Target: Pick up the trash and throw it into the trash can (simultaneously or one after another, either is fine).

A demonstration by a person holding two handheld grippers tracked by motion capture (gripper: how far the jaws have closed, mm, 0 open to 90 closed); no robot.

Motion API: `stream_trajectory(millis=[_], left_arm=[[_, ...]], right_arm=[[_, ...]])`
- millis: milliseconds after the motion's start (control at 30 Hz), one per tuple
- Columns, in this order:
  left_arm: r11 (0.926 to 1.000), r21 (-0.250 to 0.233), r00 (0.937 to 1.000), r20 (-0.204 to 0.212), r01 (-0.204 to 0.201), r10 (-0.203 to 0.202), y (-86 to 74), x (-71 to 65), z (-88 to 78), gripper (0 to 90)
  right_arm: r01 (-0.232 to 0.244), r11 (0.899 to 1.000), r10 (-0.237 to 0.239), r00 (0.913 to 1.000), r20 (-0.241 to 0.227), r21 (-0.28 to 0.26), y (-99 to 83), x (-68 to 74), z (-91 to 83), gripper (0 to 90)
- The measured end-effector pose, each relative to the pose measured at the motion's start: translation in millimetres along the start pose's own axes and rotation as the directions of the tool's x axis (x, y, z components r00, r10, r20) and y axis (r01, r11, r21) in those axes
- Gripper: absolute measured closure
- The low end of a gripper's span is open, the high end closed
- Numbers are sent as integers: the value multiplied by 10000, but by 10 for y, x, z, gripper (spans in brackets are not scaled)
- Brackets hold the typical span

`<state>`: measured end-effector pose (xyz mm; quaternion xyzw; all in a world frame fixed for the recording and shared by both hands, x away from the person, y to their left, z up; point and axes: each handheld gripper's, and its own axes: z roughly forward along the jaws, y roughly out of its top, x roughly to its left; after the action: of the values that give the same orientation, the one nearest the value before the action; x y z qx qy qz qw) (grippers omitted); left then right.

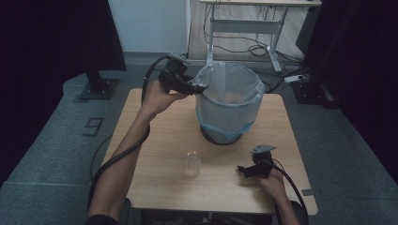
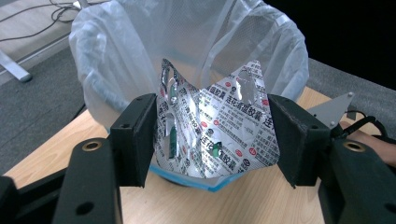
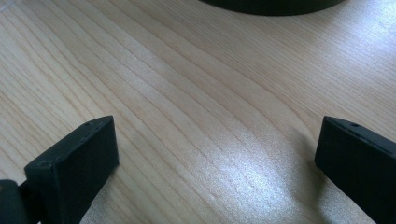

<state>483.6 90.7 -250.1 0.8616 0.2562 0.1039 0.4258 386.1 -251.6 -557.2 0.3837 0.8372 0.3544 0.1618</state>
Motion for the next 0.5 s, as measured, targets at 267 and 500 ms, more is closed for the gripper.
stream_trajectory(millis=[267,500], left_arm=[[9999,-58,10000,-28,-92,92,155,-33,125,368],[10000,-25,10000,-33,-47,47,242,-36,288,362]], right_arm=[[15,10000,-15,10000,8,5,0,-1,-1,0],[17,10000,-17,10000,5,4,0,-1,-1,0]])
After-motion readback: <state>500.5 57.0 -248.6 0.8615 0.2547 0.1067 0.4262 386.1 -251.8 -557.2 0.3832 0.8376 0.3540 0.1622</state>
